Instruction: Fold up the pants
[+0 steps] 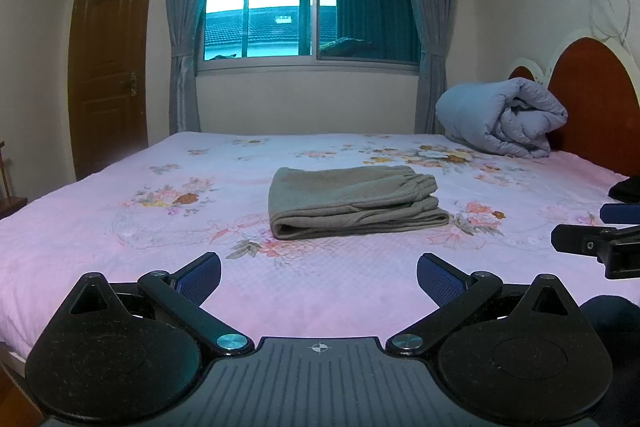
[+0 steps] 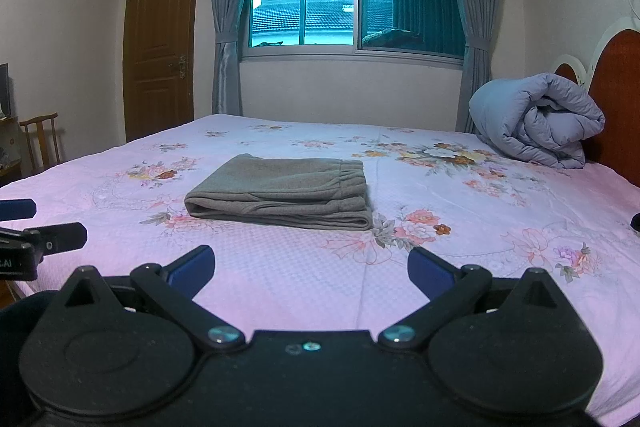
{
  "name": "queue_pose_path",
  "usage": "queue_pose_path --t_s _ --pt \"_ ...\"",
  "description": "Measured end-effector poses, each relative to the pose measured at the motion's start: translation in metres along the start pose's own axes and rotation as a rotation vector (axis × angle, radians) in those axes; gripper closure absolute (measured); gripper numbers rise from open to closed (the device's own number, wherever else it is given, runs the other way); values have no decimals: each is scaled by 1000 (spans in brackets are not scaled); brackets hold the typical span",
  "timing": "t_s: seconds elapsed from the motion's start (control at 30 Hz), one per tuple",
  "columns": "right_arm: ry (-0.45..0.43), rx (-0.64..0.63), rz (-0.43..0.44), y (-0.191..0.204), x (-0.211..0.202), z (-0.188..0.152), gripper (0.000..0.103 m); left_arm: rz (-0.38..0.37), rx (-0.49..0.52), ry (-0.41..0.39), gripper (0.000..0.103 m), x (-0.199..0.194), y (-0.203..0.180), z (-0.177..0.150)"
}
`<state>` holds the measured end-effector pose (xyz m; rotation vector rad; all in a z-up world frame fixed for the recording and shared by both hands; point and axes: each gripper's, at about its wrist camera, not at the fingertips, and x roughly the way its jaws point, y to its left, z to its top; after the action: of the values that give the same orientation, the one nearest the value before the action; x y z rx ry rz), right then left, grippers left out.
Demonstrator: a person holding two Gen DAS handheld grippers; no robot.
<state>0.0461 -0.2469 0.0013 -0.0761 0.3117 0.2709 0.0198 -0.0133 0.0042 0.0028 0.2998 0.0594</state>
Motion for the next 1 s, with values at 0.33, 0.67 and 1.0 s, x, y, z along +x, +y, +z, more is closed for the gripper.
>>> queue_pose_path --t_s 0.33,0.67,1.0 --pt "0 1 0 0 0 0 6 -7 7 -2 0 1 1 0" --pt "2 2 0 -1 -1 0 6 -9 10 -3 0 1 3 0" --pt "4 3 0 -2 -1 0 6 -22 13 -26 0 -1 8 0"
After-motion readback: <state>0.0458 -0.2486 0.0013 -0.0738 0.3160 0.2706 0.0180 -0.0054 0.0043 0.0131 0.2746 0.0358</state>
